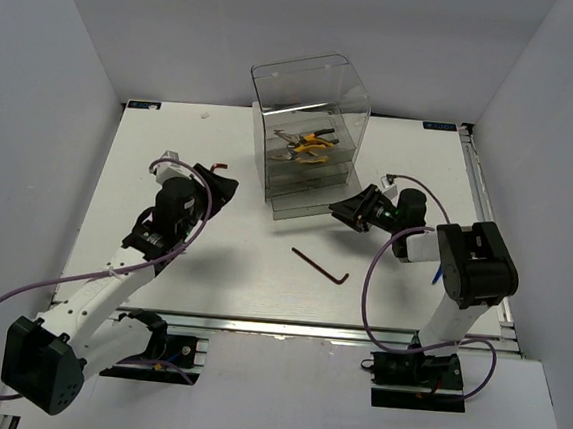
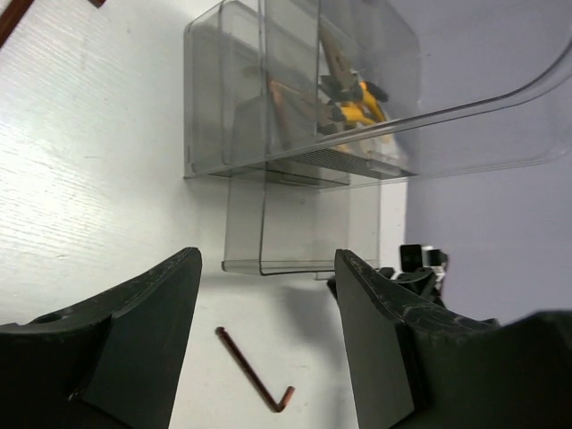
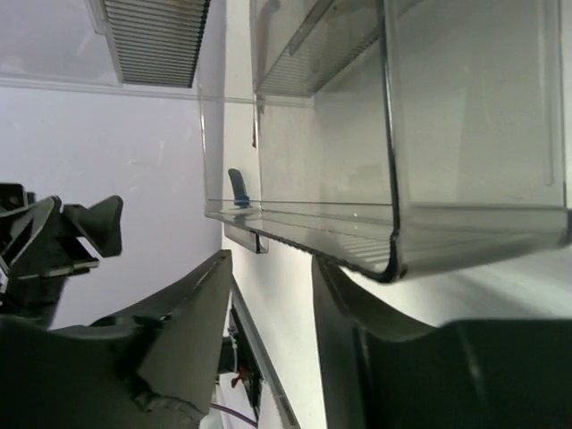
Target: Sort the tools into containers
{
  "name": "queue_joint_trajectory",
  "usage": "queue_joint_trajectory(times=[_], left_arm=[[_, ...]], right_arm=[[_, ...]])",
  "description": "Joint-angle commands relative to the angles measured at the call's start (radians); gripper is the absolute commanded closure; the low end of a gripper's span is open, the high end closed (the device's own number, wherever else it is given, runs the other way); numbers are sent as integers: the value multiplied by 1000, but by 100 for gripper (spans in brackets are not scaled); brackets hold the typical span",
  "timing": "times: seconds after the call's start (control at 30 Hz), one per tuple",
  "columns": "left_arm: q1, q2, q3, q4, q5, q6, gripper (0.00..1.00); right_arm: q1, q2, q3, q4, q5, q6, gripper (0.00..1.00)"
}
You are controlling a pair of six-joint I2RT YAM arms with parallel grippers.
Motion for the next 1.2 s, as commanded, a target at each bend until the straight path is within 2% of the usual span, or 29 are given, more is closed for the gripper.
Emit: queue_joint_trajectory(times=[0.0, 0.1, 0.2, 0.23, 0.27, 0.33, 0.37, 0.43, 0.47, 0.5, 0.53, 0.57, 0.6, 0.63, 0.67, 0.77, 0.9, 0.93, 1.0, 1.17], left_arm=[[8, 31, 72, -102, -17, 73, 28], [21, 49, 101, -161, -31, 108, 28], [50, 77, 129, -219, -38, 142, 28], [63, 95, 141, -246, -25, 163, 29], [80, 107, 146, -259, -9, 175, 29], [143, 132, 149, -268, 36, 206, 30], [166, 152, 148, -267, 91, 217, 31], [218, 172, 146, -262, 139, 252, 31], [232, 192, 149, -267, 168, 266, 31], [246, 203, 157, -270, 176, 277, 31], [249, 212, 161, -277, 178, 302, 31], [251, 221, 166, -280, 178, 312, 30], [252, 235, 169, -280, 178, 326, 30], [252, 239, 167, -271, 179, 330, 30], [252, 247, 164, -265, 179, 333, 30], [252, 250, 143, -231, 181, 332, 29], [252, 249, 120, -202, 178, 326, 29], [252, 247, 111, -196, 178, 324, 29], [252, 241, 106, -198, 178, 329, 29], [252, 212, 105, -221, 166, 344, 29]], right_arm=[[-10, -64, 35, -74, -33, -103, 51], [-16, -107, 38, -132, -53, -175, 47], [-16, -180, 43, -264, -82, -294, 46], [-16, -202, 49, -351, -98, -371, 46], [-16, -226, 54, -396, -106, -371, 46], [-16, -295, 84, -502, -129, -538, 46], [-16, -317, 103, -615, -163, -604, 47], [-16, -377, 176, -755, -192, -875, 47], [-16, -401, 216, -932, -241, -990, 47], [-14, -403, 270, -1070, -250, -1266, 46], [1, -400, 323, -1200, -244, -1395, 46], [15, -395, 416, -1414, -170, -1507, 46], [28, -380, 452, -1498, -118, -1667, 46], [51, -375, 474, -1556, -68, -1710, 46], [62, -371, 492, -1638, 22, -1747, 46], [134, -395, 471, -1702, 139, -1818, 45], [298, -444, 364, -1630, 268, -1778, 43], [355, -441, 350, -1599, 324, -1725, 44], [395, -422, 354, -1564, 329, -1698, 44], [492, -326, 387, -1406, 538, -1475, 42]])
